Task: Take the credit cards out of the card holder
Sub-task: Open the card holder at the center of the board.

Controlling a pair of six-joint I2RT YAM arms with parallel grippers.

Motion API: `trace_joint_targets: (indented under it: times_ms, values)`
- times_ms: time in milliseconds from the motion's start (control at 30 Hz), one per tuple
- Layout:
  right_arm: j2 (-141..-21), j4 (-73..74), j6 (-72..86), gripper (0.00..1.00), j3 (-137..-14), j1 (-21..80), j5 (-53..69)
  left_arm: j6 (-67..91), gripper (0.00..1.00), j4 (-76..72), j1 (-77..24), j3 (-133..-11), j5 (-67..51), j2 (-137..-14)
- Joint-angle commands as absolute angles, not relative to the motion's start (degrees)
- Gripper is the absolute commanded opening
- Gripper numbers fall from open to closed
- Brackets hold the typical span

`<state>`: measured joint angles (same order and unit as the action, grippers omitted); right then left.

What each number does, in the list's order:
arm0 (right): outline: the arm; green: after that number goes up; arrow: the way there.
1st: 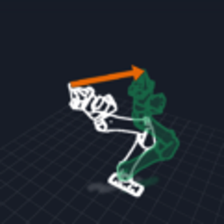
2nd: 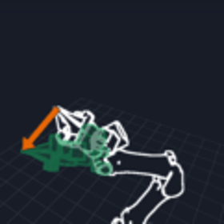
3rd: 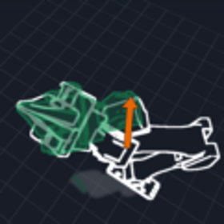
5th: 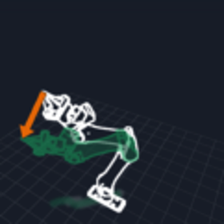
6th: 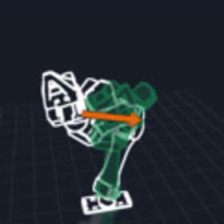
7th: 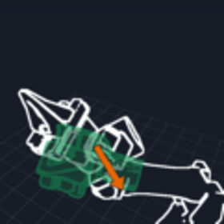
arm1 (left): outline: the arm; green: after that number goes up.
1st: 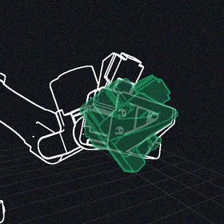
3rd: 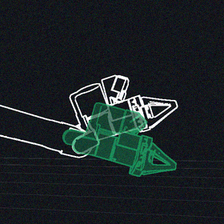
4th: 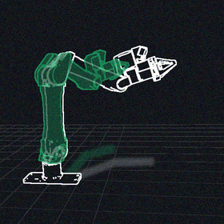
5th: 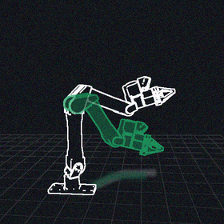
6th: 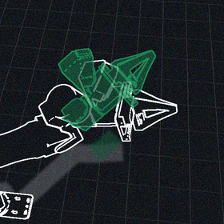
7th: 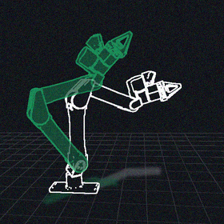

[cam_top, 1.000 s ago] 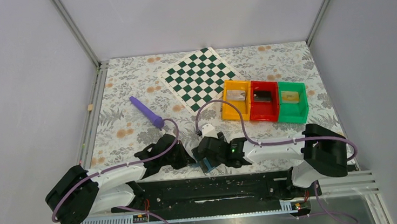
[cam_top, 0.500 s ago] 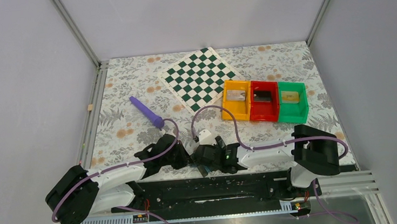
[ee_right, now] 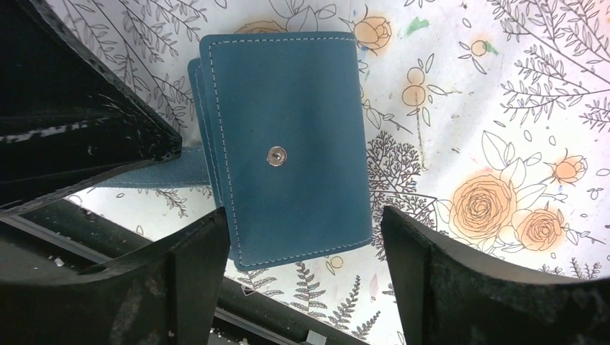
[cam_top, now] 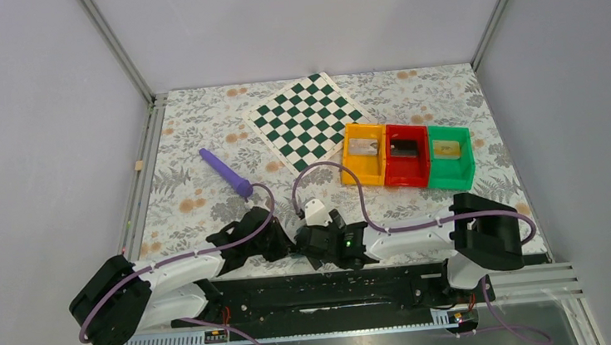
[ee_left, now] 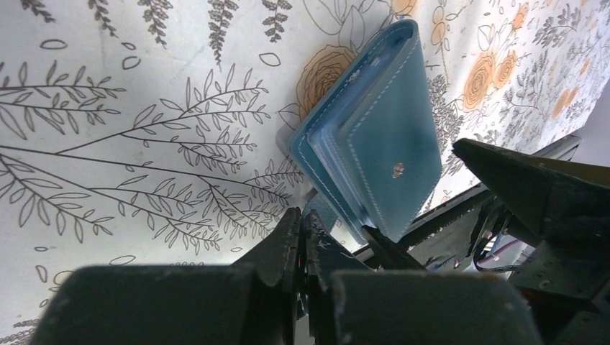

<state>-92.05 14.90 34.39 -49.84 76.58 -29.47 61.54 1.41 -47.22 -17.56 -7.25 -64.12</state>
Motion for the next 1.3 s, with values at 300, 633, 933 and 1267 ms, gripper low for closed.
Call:
trace_joint_targets:
  times_ms: [300,633,933,1267]
  values:
    - [-86.0,15.3,33.0,0.72,-49.0,77.0,-35.4,60.8,0.0,3.0,-47.1,-18.8,-6.4,-64.6]
    - [-83.3,13.0,34.5,0.35,-44.4,73.0,-31.7,60.0,0.0,4.9,-47.1,-20.0,-5.5,-64.9]
    - [-76.1,8.0,36.1,0.03,-37.1,68.4,-25.3,57.8,0.0,10.8,-47.1,-23.7,-2.0,-65.2]
    - [-65.3,5.6,42.4,0.0,-29.5,63.5,-10.1,55.1,0.0,14.6,-45.7,-26.9,-0.3,-66.5]
